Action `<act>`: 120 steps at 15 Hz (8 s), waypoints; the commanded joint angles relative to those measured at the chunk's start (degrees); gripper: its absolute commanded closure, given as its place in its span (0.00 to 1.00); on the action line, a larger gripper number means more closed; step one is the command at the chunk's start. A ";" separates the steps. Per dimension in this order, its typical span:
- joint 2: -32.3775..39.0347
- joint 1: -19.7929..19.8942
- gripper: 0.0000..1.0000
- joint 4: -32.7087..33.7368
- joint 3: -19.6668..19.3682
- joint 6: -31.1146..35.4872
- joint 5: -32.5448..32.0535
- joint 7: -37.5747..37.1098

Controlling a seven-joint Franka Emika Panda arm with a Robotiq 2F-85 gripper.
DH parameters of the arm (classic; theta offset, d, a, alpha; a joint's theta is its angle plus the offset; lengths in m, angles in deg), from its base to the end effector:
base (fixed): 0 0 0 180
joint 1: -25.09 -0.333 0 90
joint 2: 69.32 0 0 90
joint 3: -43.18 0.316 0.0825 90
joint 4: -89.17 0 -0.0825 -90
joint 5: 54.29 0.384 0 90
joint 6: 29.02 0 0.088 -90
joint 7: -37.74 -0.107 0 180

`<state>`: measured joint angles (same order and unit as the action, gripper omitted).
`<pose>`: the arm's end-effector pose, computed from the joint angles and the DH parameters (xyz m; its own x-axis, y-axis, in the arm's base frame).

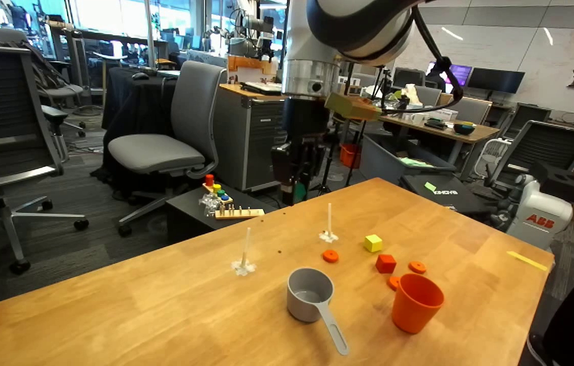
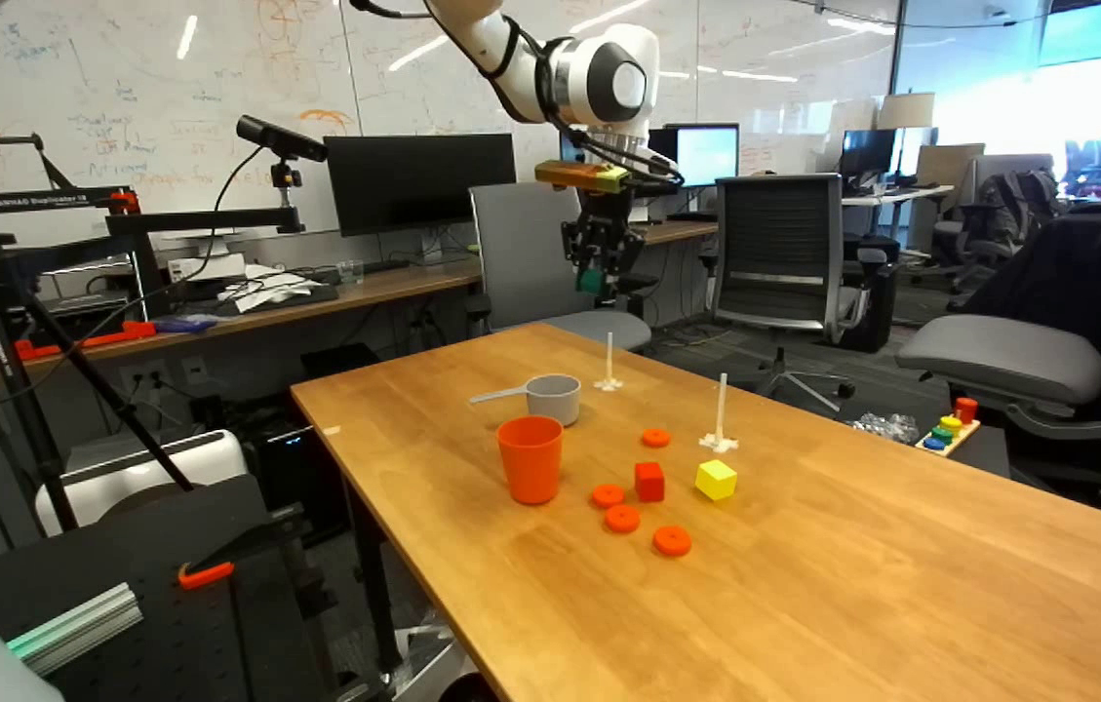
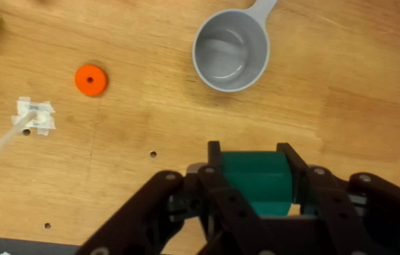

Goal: Put the square toys into the grey object.

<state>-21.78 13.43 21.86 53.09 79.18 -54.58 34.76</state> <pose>0.7075 0.2408 0.2884 0.9536 0.2787 -0.1135 0.2658 -0.9569 -0.1167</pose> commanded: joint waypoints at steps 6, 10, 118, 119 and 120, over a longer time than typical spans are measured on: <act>-2.11 0.91 0.82 -9.48 0.86 -0.17 8.38 1.06; -2.19 0.86 0.82 -12.86 0.68 0.35 8.92 1.16; -6.31 11.22 0.00 -15.30 -4.81 -5.80 9.51 8.13; -8.39 12.06 0.00 -17.89 -5.58 -3.92 10.12 7.49; -9.90 13.20 0.00 -20.14 -5.69 -2.24 11.92 7.33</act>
<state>-24.06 24.84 11.08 48.44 74.33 -44.21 43.84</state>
